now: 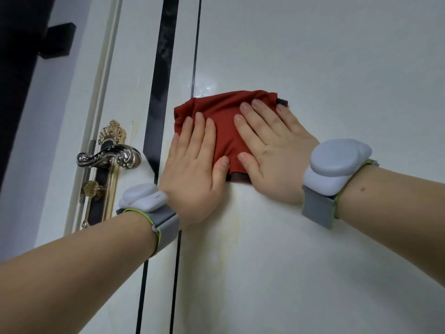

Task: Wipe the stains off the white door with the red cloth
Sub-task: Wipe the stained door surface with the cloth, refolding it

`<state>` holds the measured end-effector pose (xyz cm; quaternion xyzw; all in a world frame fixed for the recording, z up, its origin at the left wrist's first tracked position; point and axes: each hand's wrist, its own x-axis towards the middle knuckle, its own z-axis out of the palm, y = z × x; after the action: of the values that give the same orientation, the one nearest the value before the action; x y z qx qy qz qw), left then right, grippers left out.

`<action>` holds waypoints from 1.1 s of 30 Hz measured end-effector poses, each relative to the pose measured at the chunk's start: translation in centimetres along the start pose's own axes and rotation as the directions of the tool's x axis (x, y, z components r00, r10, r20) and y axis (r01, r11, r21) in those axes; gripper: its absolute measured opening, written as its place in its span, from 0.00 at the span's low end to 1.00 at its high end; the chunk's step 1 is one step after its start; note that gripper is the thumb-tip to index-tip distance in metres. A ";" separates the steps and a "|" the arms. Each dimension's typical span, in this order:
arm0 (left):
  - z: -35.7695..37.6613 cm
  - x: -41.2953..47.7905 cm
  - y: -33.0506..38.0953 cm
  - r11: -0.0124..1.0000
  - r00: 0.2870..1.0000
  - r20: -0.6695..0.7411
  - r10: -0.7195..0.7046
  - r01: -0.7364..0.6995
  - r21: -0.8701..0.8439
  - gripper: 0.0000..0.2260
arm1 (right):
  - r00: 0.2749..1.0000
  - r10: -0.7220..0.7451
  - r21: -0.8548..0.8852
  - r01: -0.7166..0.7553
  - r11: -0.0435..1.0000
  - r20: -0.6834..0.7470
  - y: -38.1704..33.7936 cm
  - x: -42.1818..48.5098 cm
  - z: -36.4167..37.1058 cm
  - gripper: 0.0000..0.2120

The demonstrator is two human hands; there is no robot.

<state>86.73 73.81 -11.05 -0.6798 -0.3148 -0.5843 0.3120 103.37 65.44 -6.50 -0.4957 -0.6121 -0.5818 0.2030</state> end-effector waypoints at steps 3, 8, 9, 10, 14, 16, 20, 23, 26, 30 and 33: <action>0.0 -2.9 -1.2 1.000 1.000 -0.003 0.019 -0.019 0.005 0.32 | 0.995 -0.047 0.013 0.049 0.999 -0.085 -2.0 -1.3 1.5 0.34; -0.2 -6.4 -2.7 1.000 1.000 0.007 0.009 -0.009 -0.009 0.32 | 0.983 -0.119 -0.006 0.120 0.993 -0.141 -4.4 -2.5 2.4 0.32; -0.3 -7.0 -3.1 1.000 1.000 0.017 0.020 -0.020 -0.011 0.32 | 0.981 -0.137 -0.008 0.137 0.991 -0.135 -4.7 -2.7 2.4 0.32; -0.5 -7.4 -3.5 0.999 0.999 0.027 0.035 -0.034 -0.010 0.32 | 0.978 -0.154 -0.013 0.154 0.988 -0.140 -4.9 -2.8 2.5 0.32; -1.3 -6.3 -5.7 0.997 0.995 0.081 0.064 -0.067 0.031 0.34 | 0.972 -0.192 -0.019 0.191 0.981 -0.132 -5.2 -0.8 2.3 0.33; -2.0 -4.2 -6.9 0.996 0.995 0.083 0.055 -0.060 0.065 0.35 | 0.981 -0.176 -0.018 0.175 0.984 -0.080 -5.2 1.6 1.8 0.35; -2.5 -2.9 -8.3 0.997 0.997 0.078 0.023 -0.029 0.076 0.36 | 0.992 -0.121 -0.015 0.120 0.993 -0.047 -5.9 3.3 1.6 0.37; -1.5 -5.6 -7.7 0.998 0.997 0.067 0.026 -0.030 0.055 0.35 | 0.989 -0.132 -0.008 0.132 0.991 -0.066 -7.0 0.6 2.9 0.35; -1.3 -8.5 -6.7 1.000 0.999 0.055 -0.004 0.003 0.012 0.34 | 0.983 -0.141 0.007 0.143 0.990 -0.118 -8.0 -1.8 3.3 0.33; -0.7 -14.3 -5.9 1.000 0.995 0.100 0.007 -0.008 0.007 0.34 | 0.982 -0.161 0.002 0.162 0.987 -0.100 -10.3 -7.3 4.5 0.32; -0.3 -17.9 -5.3 1.000 0.993 0.119 0.020 -0.020 -0.005 0.33 | 0.987 -0.148 0.010 0.149 0.989 -0.062 -12.1 -11.0 4.9 0.32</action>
<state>80.23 75.68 -28.46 -0.7172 -0.3248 -0.5402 0.2971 99.47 67.91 -22.94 -0.4292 -0.6449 -0.6058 0.1813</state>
